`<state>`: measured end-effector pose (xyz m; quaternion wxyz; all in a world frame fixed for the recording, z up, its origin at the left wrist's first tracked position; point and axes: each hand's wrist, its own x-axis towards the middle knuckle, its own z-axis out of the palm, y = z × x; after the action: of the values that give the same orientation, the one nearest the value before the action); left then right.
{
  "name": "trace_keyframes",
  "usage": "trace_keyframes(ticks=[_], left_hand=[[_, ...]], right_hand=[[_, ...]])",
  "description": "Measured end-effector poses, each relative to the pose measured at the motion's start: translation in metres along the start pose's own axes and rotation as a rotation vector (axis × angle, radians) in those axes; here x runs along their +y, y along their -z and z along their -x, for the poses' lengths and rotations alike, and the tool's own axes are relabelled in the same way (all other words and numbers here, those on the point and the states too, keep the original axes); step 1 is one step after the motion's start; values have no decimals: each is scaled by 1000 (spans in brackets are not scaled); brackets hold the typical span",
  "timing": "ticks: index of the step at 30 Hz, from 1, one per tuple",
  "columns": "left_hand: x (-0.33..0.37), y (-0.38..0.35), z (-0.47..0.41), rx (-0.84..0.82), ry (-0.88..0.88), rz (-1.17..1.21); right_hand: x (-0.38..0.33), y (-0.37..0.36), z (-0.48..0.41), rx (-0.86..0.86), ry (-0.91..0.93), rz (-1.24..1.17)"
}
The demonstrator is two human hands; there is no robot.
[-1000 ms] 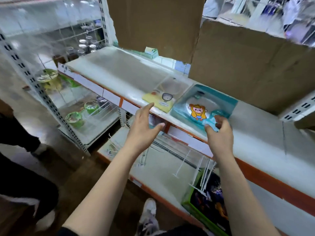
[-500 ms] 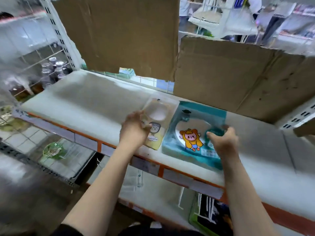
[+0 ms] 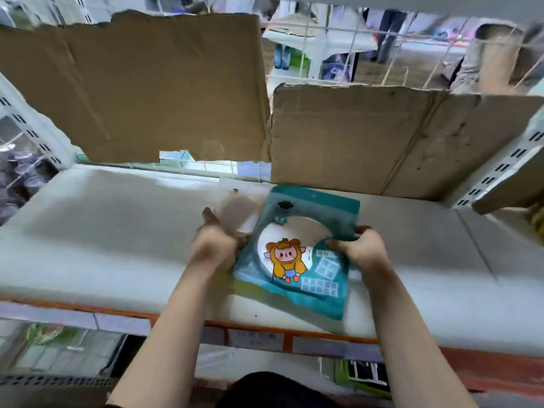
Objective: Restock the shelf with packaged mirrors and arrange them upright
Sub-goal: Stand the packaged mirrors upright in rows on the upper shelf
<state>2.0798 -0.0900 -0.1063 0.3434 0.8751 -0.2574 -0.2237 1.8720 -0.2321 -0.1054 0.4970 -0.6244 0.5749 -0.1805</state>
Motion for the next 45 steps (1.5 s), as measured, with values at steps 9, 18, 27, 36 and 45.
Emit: trace_keyframes(ticks=[9, 18, 27, 36, 45], left_hand=[[4, 24, 13, -279, 49, 357], [27, 18, 32, -349, -48, 576], [63, -40, 70, -385, -183, 584], [130, -139, 153, -541, -249, 598], [194, -247, 242, -574, -275, 664]], right_hand=[[-1, -2, 30, -161, -76, -512], [24, 31, 64, 137, -22, -763], [60, 96, 100, 286, 32, -895], [137, 222, 136, 423, 82, -866], [217, 344, 157, 489, 100, -914]])
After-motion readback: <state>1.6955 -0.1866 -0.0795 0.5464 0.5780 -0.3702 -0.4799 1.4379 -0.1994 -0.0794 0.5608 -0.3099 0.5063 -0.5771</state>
